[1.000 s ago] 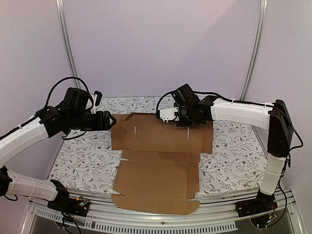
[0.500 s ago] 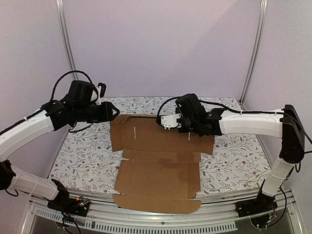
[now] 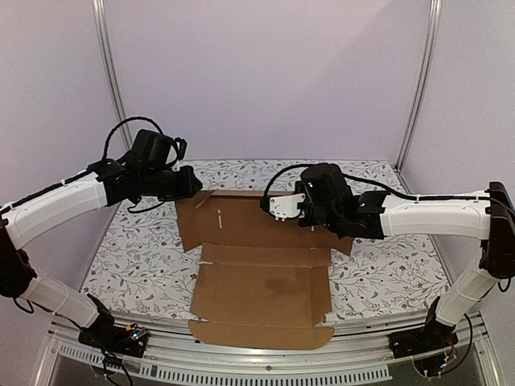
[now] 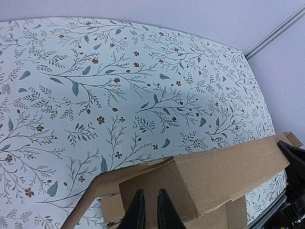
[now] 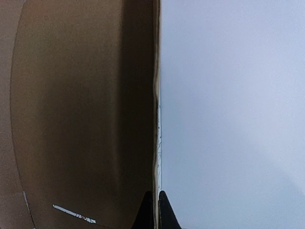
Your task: Fold the paper box
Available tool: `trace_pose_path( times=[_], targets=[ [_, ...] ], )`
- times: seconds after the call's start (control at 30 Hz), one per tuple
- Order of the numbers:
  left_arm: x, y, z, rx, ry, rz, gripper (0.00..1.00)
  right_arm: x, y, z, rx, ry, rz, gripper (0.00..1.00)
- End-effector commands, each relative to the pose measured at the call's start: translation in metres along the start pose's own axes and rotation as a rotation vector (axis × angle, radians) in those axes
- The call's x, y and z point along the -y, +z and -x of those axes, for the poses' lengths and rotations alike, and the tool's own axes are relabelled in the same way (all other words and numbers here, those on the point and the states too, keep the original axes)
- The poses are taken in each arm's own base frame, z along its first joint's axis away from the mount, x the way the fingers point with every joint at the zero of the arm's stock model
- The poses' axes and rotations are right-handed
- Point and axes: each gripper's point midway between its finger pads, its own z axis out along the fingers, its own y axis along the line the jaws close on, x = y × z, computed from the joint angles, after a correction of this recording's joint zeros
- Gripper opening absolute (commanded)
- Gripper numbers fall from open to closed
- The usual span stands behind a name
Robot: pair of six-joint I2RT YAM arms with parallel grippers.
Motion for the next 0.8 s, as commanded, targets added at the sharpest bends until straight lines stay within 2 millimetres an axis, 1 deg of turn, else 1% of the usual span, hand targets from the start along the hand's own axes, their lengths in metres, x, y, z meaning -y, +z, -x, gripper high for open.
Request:
trace_pose_path(
  times=[0.0, 0.03, 0.07, 0.17, 0.3, 0.43, 0.63, 0.77],
  targets=[
    [0.007, 0.008, -0.002, -0.014, -0.007, -0.023, 0.07, 0.011, -0.011, -0.004, -0.007, 0.053, -0.049, 0.0],
    [0.007, 0.01, -0.005, -0.023, -0.009, -0.025, 0.05, 0.011, -0.01, -0.006, -0.014, 0.056, -0.05, 0.0],
    [0.007, 0.012, -0.008, -0.031, -0.012, -0.025, 0.04, 0.016, -0.011, -0.004, -0.01, 0.076, -0.071, 0.0],
    [0.005, 0.014, -0.013, -0.043, -0.021, -0.026, 0.02, 0.015, -0.01, -0.002, -0.007, 0.093, -0.074, 0.0],
    [0.008, 0.018, -0.018, -0.058, -0.032, -0.048, 0.01, 0.015, -0.009, 0.002, 0.001, 0.109, -0.08, 0.0],
    [0.017, 0.027, -0.027, -0.102, -0.049, -0.096, 0.0, 0.015, -0.011, 0.009, 0.022, 0.124, -0.085, 0.0],
    [0.037, 0.034, -0.031, -0.134, -0.095, -0.193, 0.0, 0.016, -0.012, 0.013, 0.028, 0.18, -0.089, 0.0],
    [0.048, 0.035, -0.031, -0.139, -0.128, -0.252, 0.0, 0.011, -0.011, 0.016, 0.034, 0.212, -0.077, 0.0]
  ],
)
